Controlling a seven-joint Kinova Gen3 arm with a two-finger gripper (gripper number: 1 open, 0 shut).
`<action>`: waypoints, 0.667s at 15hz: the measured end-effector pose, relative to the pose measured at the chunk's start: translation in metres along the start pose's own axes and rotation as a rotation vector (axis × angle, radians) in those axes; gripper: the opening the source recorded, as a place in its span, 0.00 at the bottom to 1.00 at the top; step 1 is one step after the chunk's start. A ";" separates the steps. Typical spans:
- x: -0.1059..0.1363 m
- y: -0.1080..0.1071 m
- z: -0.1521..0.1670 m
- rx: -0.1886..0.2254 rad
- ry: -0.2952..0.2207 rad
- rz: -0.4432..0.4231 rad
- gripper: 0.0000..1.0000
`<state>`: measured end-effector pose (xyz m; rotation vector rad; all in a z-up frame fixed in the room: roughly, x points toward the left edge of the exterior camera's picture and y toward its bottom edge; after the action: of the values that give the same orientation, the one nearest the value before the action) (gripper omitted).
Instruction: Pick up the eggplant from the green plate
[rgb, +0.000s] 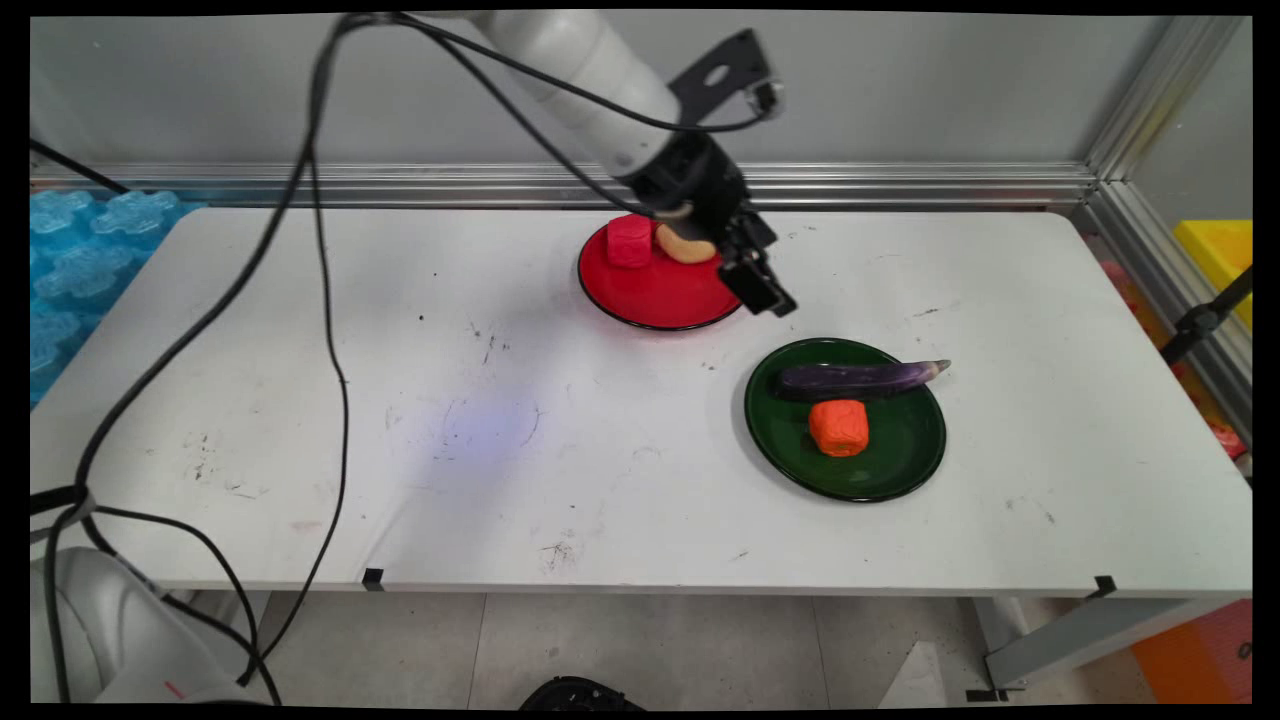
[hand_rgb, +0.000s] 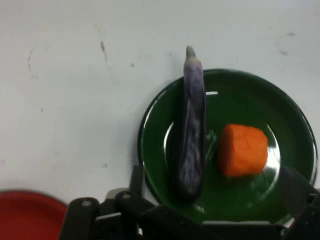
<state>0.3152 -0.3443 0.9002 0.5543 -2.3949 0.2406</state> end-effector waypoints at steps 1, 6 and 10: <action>0.005 0.000 0.010 0.002 0.002 0.003 1.00; 0.026 -0.001 0.060 0.013 -0.005 0.010 1.00; 0.038 0.000 0.101 0.030 -0.028 0.008 1.00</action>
<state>0.2315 -0.3878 0.8474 0.5657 -2.4244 0.2737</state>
